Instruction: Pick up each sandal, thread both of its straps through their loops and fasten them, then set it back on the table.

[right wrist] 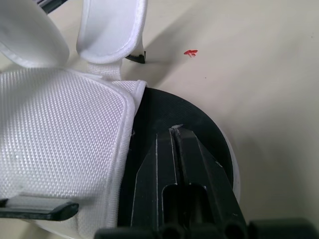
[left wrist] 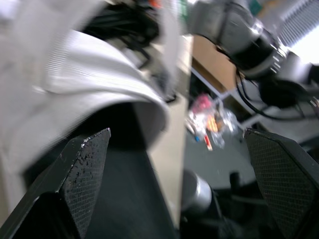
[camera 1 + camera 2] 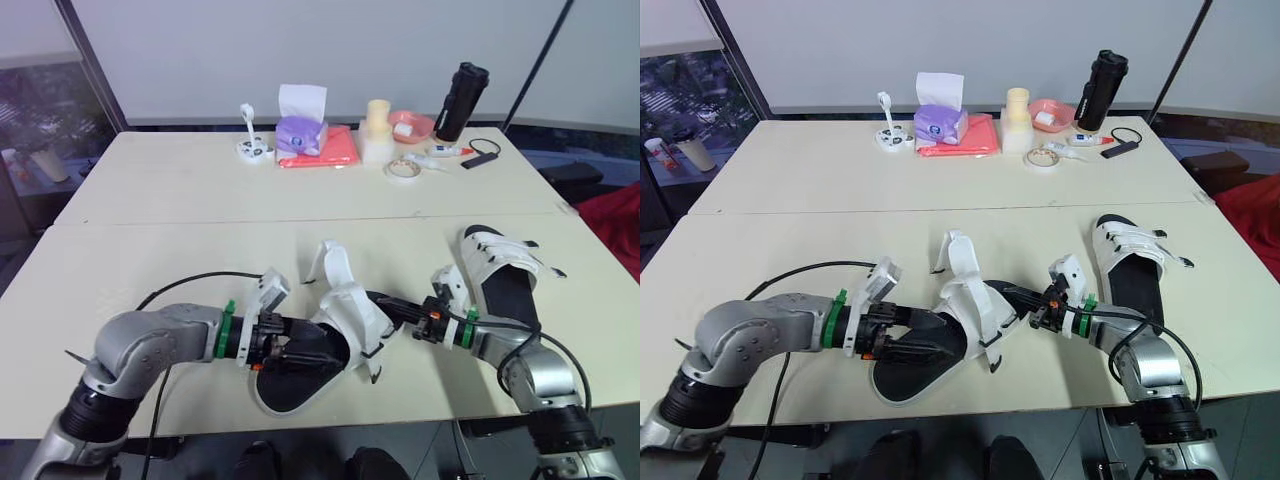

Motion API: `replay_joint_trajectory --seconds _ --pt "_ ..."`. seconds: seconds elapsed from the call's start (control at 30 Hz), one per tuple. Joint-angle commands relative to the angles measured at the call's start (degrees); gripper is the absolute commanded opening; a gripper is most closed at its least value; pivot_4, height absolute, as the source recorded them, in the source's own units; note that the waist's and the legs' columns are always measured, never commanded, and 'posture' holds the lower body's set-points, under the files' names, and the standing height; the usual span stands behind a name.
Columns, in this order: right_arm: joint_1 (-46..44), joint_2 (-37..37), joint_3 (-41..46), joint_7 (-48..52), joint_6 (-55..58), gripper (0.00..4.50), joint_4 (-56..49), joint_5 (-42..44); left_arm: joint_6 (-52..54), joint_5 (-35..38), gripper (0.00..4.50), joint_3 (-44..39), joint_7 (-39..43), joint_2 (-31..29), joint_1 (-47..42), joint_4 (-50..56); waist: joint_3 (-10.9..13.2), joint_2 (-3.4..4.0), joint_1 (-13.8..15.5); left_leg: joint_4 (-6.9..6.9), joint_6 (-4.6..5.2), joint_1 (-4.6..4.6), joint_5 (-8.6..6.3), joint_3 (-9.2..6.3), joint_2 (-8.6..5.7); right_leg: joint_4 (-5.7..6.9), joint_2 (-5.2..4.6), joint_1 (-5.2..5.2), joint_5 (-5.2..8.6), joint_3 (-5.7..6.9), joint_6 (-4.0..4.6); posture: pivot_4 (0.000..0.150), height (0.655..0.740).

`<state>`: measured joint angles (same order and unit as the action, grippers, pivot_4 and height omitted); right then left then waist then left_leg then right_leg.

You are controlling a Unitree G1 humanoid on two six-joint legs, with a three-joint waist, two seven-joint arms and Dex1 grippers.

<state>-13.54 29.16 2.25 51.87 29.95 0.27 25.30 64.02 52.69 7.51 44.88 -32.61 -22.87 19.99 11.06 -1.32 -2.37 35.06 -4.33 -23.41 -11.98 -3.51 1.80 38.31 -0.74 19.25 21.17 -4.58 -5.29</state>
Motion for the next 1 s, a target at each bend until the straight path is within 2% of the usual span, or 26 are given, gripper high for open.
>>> replay_joint_trajectory --seconds 0.03,0.13,0.17,0.2,0.43,0.57,0.77,0.87,1.0 --pt "2.2 1.9 0.4 -0.5 5.1 0.00 -1.7 1.4 -2.0 -1.5 4.44 -0.8 -2.6 4.3 -1.8 -3.6 0.0 0.03 0.2 -0.02 0.00 -0.01 0.00 -0.01 0.00 -0.02 -0.03 0.00 0.00 0.01 -0.01 0.150 0.7400" --pt "3.3 3.7 1.6 0.1 8.2 0.00 -5.5 3.9 -3.0 -3.1 4.44 -1.0 -4.1 7.1 -2.4 -6.2 0.0 0.04 0.7 -0.05 0.01 -0.06 -0.01 -0.02 -0.04 -0.07 -0.07 0.02 0.00 0.03 -0.03 0.150 0.7400" --pt "3.7 4.2 2.1 0.3 9.2 0.00 -6.9 4.9 -3.4 -3.7 3.94 -1.3 -4.8 7.9 -2.7 -7.0 0.0 0.05 0.7 -0.06 0.02 -0.08 -0.01 -0.02 -0.05 -0.09 -0.06 0.04 -0.01 0.03 -0.03 0.150 0.7400" --pt "4.3 4.8 2.5 0.4 10.2 0.00 -8.2 5.8 -3.7 -3.9 3.73 -1.5 -5.0 8.4 -2.8 -7.4 0.0 0.07 1.0 -0.07 0.02 -0.10 -0.01 -0.01 -0.06 -0.10 -0.06 0.06 -0.01 0.03 -0.03 0.150 0.7400" --pt "8.6 8.5 4.1 1.5 13.9 0.00 -14.7 9.9 -5.4 -5.7 0.04 -2.9 -3.2 7.2 -4.0 -9.3 0.1 0.11 1.4 -0.15 0.08 -0.17 -0.05 0.01 -0.09 -0.17 -0.04 0.15 0.00 0.03 -0.04 0.150 0.7400" --pt "10.2 8.9 4.0 2.0 15.6 0.00 -17.8 12.3 -8.3 -8.8 0.04 -2.6 -1.1 6.1 -6.2 -12.7 0.1 0.13 1.4 -0.14 0.08 -0.17 -0.05 0.00 -0.09 -0.16 0.00 0.16 0.00 0.03 -0.03 0.150 0.7400" --pt "9.4 8.3 5.3 0.9 14.6 0.00 -16.4 12.6 -9.3 -9.9 0.04 -1.9 2.1 6.2 -6.9 -13.5 0.2 0.15 1.4 -0.11 0.07 -0.18 -0.05 0.04 -0.10 -0.17 -0.02 0.17 0.00 0.01 -0.03 0.150 0.7400" --pt "9.4 8.8 5.6 1.2 13.8 0.00 -15.7 12.3 -8.0 -8.9 0.98 -2.4 2.3 6.3 -6.4 -12.4 0.2 0.16 1.4 -0.13 0.08 -0.21 -0.05 0.03 -0.09 -0.17 -0.02 0.20 0.00 0.01 -0.03 0.150 0.7400" --pt "9.3 8.9 5.6 1.6 12.9 0.00 -15.4 12.2 -7.5 -8.9 2.98 -4.2 0.8 5.1 -4.8 -10.0 0.2 0.16 1.4 -0.12 0.08 -0.22 -0.05 0.03 -0.09 -0.17 -0.03 0.20 0.00 0.02 -0.03 0.150 0.7400"
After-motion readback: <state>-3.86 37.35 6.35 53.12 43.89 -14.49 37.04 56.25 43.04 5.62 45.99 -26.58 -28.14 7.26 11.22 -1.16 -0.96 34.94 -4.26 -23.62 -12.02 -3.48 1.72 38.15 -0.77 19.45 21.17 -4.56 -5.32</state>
